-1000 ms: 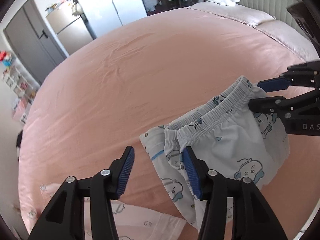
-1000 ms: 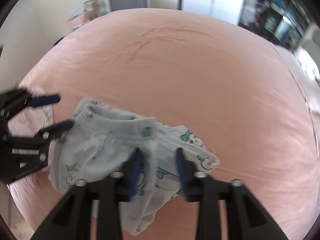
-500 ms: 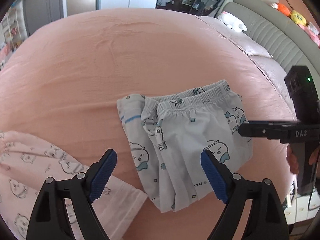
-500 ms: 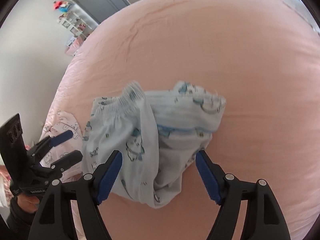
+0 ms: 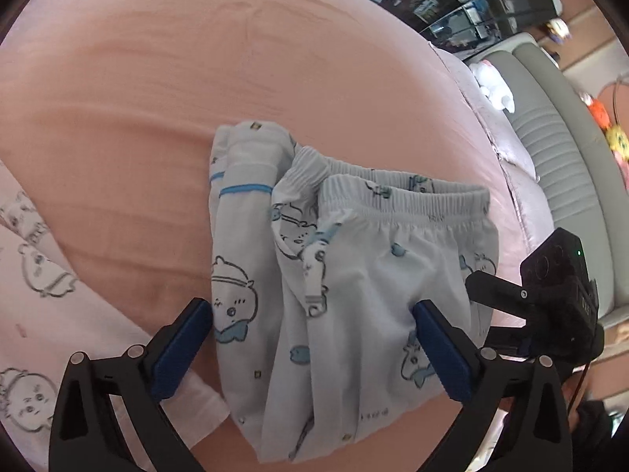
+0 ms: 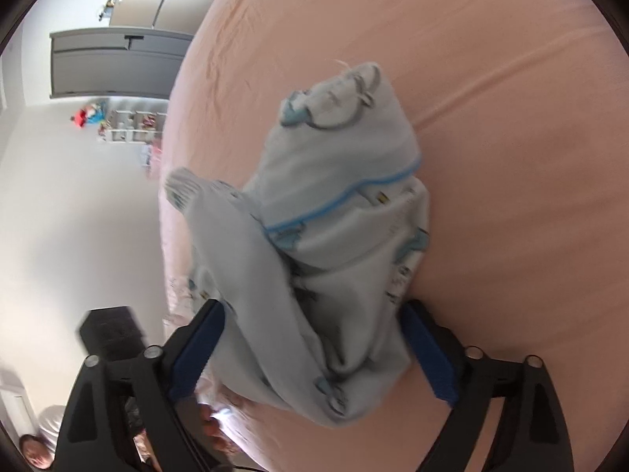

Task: Fold clothes

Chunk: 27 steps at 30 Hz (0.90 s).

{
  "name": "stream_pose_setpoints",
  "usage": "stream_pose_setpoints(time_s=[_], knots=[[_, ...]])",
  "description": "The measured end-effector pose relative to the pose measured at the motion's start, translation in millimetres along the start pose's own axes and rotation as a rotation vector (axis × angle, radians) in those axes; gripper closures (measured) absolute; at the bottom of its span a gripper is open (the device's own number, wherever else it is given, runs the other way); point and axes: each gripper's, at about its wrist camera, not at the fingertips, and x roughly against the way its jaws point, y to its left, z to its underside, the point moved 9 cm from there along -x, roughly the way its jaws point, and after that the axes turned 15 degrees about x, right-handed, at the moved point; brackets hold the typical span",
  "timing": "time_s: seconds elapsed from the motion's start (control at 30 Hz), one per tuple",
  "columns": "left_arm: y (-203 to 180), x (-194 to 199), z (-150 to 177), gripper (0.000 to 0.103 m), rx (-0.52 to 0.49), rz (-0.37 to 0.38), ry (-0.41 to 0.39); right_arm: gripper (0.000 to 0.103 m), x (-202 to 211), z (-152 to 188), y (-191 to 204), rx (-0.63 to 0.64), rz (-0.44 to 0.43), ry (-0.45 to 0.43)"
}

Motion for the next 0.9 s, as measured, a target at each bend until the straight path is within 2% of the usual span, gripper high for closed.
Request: stream_pose_setpoints(time_s=[0.17,0.27,0.4,0.6,0.7,0.83,0.9], knots=[[-0.7,-0.8,-5.6,0.000,0.053,0.003,-0.001,0.010,-1.9,-9.1,4.5,0.002,-0.028,-0.035],[-2.6,2.0,-1.9,0.000,0.098,0.060,0.011,0.010,-7.9,-16.2,6.4,0.012,-0.048,-0.061],[1.8,5.4,8.5,0.000,0.134,0.097,0.050,0.010,-11.3,-14.6,5.9,0.015,-0.056,-0.080],[12.8,13.1,16.0,0.000,0.162,0.104,0.011,0.013,-11.5,-17.0,0.6,-0.019,-0.075,-0.098],[10.1,13.3,16.9,0.001,0.160,0.117,-0.012,0.021,-12.7,-14.9,1.4,-0.001,-0.062,-0.099],[10.9,9.1,17.2,0.015,0.144,0.116,-0.036,0.029,-13.1,-11.6,2.0,0.035,-0.031,-0.096],[16.0,10.5,15.6,0.029,0.161,0.117,-0.052,0.035,-13.2,-12.8,2.7,0.047,-0.010,-0.098]])
